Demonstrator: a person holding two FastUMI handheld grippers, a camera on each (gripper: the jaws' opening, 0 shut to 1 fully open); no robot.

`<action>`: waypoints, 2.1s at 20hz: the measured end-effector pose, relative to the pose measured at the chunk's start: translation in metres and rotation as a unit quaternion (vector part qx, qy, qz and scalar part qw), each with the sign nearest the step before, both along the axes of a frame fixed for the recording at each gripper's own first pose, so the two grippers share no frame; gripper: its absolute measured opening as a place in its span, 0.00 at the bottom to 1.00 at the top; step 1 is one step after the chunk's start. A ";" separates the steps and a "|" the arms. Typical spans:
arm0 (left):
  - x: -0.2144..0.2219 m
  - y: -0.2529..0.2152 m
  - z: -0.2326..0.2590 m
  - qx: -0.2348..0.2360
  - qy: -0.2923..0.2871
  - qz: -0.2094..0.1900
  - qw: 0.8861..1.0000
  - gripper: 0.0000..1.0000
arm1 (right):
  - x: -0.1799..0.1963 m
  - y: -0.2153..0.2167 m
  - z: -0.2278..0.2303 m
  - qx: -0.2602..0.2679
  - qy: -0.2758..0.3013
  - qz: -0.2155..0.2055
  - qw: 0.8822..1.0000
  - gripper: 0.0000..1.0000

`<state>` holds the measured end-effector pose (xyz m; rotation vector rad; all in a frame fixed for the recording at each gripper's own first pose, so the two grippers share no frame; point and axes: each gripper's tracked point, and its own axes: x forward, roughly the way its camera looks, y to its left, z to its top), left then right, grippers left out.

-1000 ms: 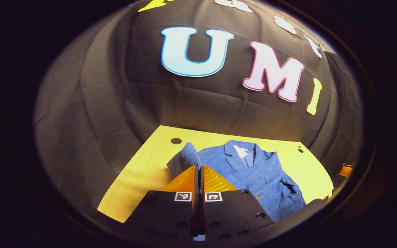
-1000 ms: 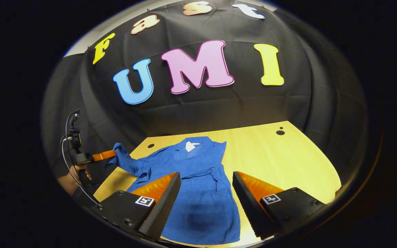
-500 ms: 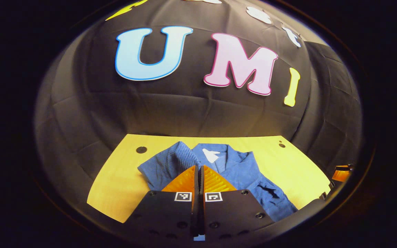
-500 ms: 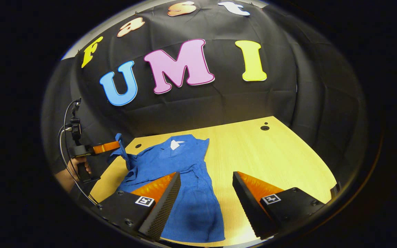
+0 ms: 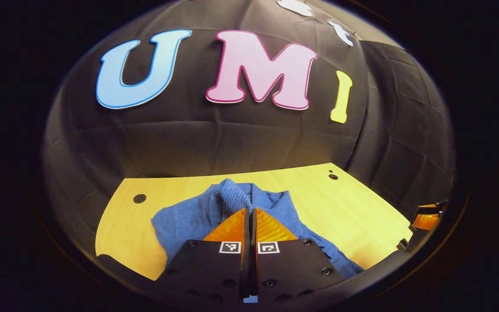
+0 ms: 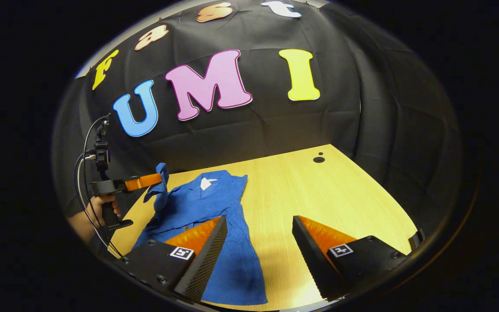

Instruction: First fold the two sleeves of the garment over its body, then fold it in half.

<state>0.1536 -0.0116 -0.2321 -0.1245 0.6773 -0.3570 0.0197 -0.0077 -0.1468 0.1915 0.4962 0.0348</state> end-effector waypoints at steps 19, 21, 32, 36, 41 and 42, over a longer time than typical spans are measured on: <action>-0.054 0.016 0.021 -0.005 -0.021 0.012 1.000 0.84 | -0.005 0.012 -0.016 0.001 0.015 0.011 1.000 0.96; -0.075 0.041 0.021 0.005 -0.020 0.024 0.999 0.84 | -0.009 0.023 -0.020 -0.005 0.020 0.021 1.000 0.96; -0.194 0.144 -0.036 0.047 0.069 0.080 0.993 0.84 | -0.054 0.059 -0.082 -0.055 0.098 0.064 0.992 0.97; -0.238 0.164 -0.071 0.060 0.117 0.080 0.988 0.84 | -0.085 0.058 -0.128 -0.082 0.159 0.076 0.981 0.98; -0.287 0.173 -0.112 0.063 0.174 0.079 0.980 0.85 | -0.118 0.045 -0.162 -0.131 0.206 0.079 0.966 0.98; -0.295 0.173 -0.119 0.064 0.185 0.078 0.978 0.85 | -0.123 0.042 -0.168 -0.141 0.216 0.079 0.963 0.98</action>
